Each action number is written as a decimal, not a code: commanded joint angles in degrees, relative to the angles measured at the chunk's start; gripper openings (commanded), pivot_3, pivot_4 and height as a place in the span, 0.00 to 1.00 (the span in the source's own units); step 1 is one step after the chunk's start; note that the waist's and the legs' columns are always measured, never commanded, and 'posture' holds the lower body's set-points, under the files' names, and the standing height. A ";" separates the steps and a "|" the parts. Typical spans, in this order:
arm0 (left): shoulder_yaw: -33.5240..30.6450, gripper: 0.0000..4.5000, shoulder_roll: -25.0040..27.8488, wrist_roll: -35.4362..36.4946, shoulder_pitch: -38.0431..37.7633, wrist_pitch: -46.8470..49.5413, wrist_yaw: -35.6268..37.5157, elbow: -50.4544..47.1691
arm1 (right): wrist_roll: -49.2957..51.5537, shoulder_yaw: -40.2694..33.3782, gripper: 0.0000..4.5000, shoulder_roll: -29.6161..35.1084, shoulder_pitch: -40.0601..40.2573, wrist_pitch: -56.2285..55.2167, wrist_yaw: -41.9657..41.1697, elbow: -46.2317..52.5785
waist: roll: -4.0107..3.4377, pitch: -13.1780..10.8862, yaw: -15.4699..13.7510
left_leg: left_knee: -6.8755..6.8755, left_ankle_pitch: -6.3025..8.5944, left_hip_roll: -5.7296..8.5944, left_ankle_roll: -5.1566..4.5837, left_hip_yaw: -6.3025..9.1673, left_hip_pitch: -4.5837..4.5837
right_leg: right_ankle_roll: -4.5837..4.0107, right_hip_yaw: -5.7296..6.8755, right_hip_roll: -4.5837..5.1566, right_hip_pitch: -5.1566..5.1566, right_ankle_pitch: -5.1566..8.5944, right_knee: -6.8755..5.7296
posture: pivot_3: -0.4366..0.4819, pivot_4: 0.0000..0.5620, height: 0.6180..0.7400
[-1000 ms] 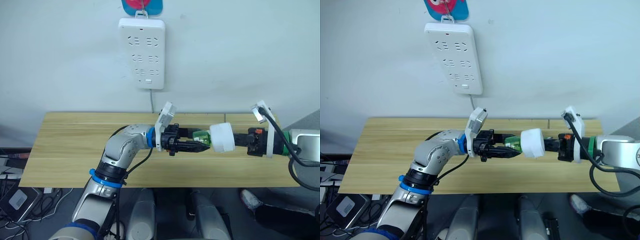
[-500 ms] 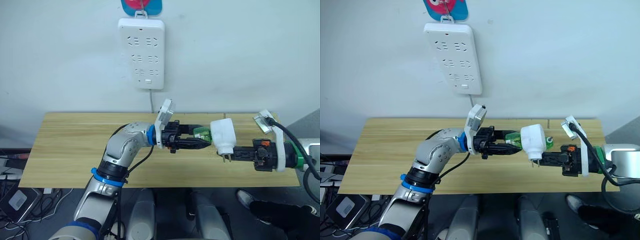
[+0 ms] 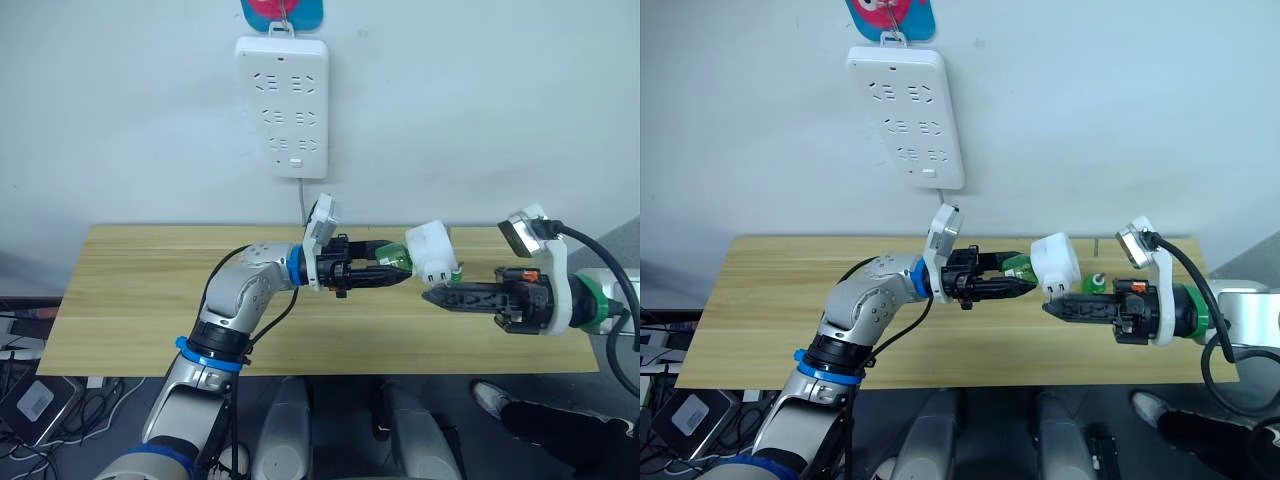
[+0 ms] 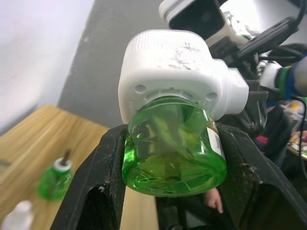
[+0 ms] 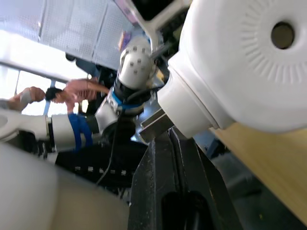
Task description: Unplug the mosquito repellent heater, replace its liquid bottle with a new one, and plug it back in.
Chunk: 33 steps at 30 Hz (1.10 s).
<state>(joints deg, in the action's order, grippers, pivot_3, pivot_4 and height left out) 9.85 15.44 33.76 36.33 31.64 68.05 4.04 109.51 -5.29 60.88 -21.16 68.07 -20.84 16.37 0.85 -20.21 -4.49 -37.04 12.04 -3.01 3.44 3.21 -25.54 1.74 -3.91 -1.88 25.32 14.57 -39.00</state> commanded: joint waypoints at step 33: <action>5.54 0.50 11.57 8.13 5.43 26.13 20.89 2.95 | -84.09 4.60 0.99 -5.87 8.94 -62.85 -43.46 17.96 | 0.01 0.04 1.59 | 0.02 -0.25 0.32 0.41 0.22 0.11 | 0.12 0.18 0.36 -0.19 0.00 -0.11 | 0.69 0.58 1.00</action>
<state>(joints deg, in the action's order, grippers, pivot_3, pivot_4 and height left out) 14.33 27.83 41.22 41.73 58.51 87.20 9.96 25.82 -1.77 55.77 -11.16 6.85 -64.15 32.70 0.86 -20.17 -2.90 -37.03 11.78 -2.69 3.86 3.43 -25.42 1.87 -3.73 -1.52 25.13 14.57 -39.13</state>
